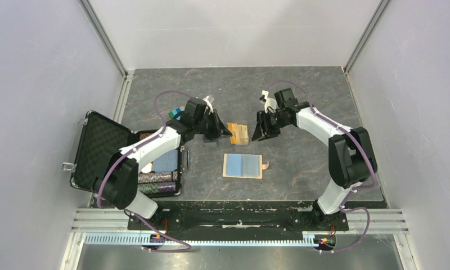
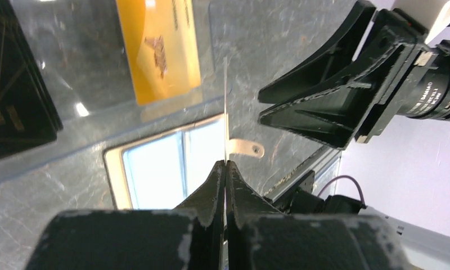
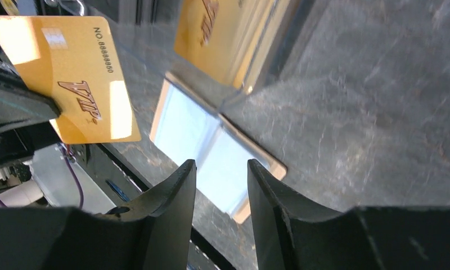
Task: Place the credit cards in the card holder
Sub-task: Pick up the credit card from the storage box, then insert the credit card into the card holder.
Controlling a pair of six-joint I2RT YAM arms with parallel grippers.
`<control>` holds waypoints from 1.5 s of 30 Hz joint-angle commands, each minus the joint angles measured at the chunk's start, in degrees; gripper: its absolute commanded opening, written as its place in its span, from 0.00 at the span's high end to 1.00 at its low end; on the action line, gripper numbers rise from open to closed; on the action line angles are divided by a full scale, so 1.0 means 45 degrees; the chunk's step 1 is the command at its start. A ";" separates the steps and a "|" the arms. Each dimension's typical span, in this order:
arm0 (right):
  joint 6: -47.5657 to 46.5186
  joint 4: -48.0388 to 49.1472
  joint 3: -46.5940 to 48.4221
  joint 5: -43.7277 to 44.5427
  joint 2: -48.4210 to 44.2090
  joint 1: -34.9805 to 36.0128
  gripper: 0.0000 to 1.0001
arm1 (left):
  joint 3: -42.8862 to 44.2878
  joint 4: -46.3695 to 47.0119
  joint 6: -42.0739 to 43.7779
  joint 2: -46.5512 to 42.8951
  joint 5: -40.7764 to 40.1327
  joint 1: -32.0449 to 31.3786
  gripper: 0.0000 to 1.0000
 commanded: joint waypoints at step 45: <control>-0.0643 0.2079 -0.5750 0.0323 -0.1143 0.0239 0.94 | -0.1801 0.0796 0.2109 0.1797 0.1944 -0.1934 0.98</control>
